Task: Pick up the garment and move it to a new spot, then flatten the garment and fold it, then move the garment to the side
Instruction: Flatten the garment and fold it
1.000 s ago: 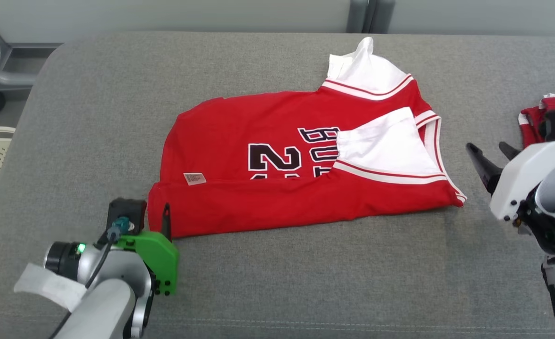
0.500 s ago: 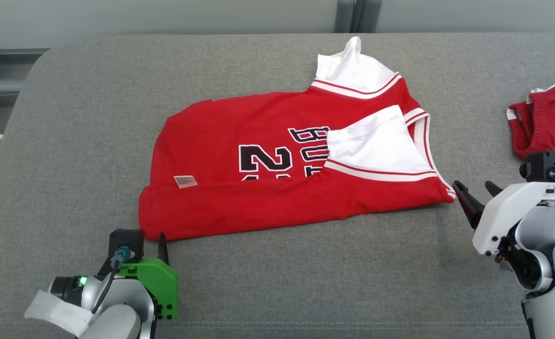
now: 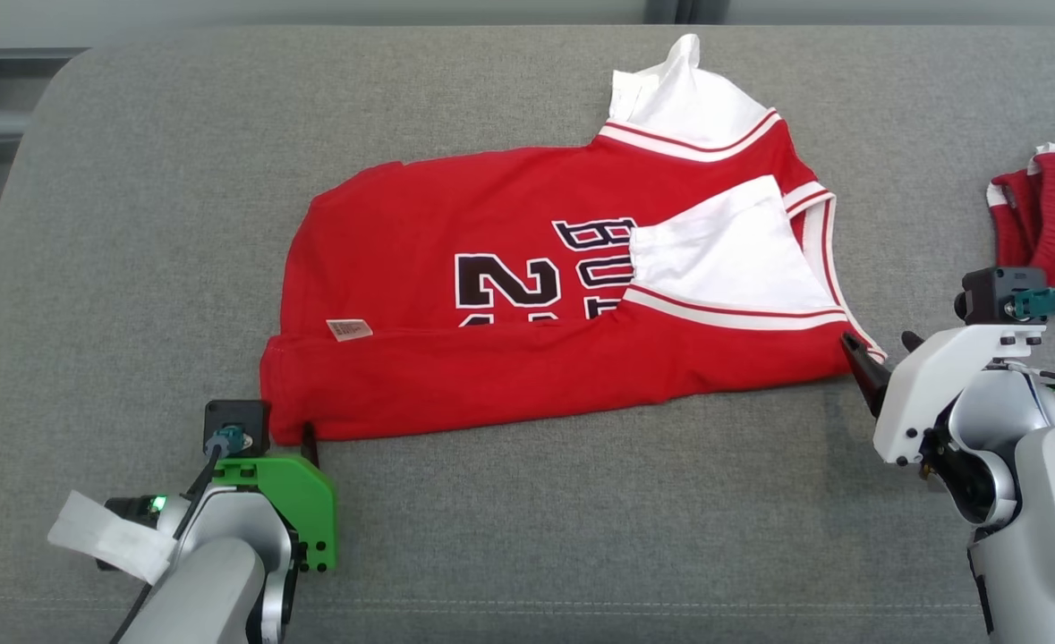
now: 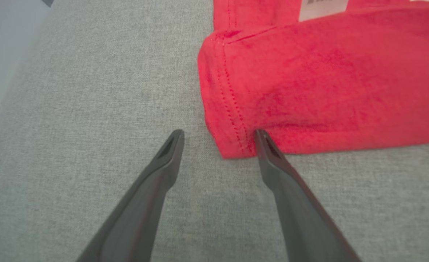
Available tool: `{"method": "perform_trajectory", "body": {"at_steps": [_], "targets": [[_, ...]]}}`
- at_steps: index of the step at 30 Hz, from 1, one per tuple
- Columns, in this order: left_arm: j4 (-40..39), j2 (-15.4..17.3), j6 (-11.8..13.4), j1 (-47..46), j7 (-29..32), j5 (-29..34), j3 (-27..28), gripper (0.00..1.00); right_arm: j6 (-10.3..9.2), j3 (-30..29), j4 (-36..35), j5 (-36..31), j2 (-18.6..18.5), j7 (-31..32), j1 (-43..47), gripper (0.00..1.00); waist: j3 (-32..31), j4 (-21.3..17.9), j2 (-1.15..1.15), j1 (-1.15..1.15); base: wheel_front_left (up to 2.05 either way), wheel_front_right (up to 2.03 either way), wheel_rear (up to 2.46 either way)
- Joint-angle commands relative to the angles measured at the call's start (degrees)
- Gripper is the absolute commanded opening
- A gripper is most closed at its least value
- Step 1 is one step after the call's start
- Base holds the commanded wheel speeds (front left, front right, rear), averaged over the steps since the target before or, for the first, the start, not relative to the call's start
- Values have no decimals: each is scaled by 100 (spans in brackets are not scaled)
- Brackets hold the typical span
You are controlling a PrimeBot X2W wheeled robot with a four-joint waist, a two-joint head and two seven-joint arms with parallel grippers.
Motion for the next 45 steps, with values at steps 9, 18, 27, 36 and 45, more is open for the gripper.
{"method": "perform_trajectory", "body": {"at_steps": [9, 18, 27, 36, 45], "targets": [[433, -166, -87, -278, 111, -122, -40, 0, 1, 26, 358, -142, 37, 94, -142, 84, 152, 23, 0, 0, 0, 0, 0], [760, -211, -212, -314, -17, -210, -16, 0, 0, -34, 537, -185, 58, 208, -141, 0, 198, 2, 0, 0, 0, 0, 0], [1162, -252, -358, -350, -289, -268, -11, 0, 0, 94, 611, -61, 0, 299, -26, 0, 84, 10, 0, 0, 0, 0, 0], [1498, -309, -533, -139, -540, -344, -48, 0, -1, 100, 441, 105, -60, 465, 327, 0, -200, -12, 0, 0, 0, 0, 0], [1412, -229, -469, -26, -747, -338, -64, 100, -1, -141, 90, 221, 32, 368, 454, 100, -262, -69, 0, 0, 0, 0, 0]]}}
